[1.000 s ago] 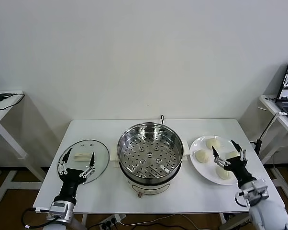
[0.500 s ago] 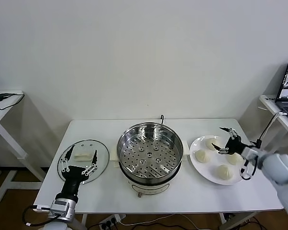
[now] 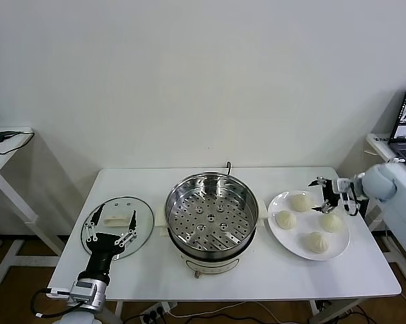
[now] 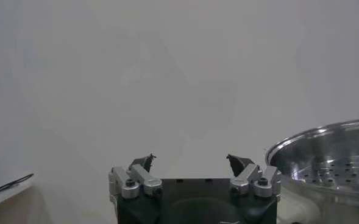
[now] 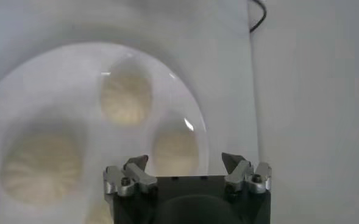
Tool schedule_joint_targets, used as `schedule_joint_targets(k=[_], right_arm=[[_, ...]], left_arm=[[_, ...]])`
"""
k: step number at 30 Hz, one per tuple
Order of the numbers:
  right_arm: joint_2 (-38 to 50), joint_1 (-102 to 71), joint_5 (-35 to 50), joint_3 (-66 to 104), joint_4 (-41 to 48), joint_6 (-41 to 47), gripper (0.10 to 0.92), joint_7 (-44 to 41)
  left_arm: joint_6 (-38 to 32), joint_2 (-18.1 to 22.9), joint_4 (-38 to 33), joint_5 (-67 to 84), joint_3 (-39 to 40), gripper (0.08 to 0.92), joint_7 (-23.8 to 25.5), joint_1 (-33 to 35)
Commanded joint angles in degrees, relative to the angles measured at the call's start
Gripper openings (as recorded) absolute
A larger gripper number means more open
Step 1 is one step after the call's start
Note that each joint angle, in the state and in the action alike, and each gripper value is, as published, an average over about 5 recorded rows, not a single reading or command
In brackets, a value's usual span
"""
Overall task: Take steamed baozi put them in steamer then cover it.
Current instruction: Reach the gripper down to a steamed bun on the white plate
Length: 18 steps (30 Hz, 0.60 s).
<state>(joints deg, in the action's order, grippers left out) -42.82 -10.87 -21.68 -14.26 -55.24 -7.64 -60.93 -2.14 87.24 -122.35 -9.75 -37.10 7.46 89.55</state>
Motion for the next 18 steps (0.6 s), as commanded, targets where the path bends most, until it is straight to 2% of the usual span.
schedule_joint_targets(k=[1, 6, 18], right_arm=[[-8.78, 10.41, -6.10, -7.65, 15.34, -2.16, 0.823, -5.82], [-12.67, 10.26, -9.50, -5.78, 19.56, -3.34, 0.823, -4.27], [-15.57, 8.91, -12.36, -4.05, 22.42, -3.52, 0.823, -0.43]], left_arm=[[0.02, 0.15, 0.04, 0.06, -0.15, 0.823, 0.07, -0.03], [-0.01, 0.15, 0.11, 0.10, -0.59, 0.823, 0.16, 0.05], [-0.21, 0.47, 0.62, 0.14, -0.13, 0.823, 0.37, -0.26]])
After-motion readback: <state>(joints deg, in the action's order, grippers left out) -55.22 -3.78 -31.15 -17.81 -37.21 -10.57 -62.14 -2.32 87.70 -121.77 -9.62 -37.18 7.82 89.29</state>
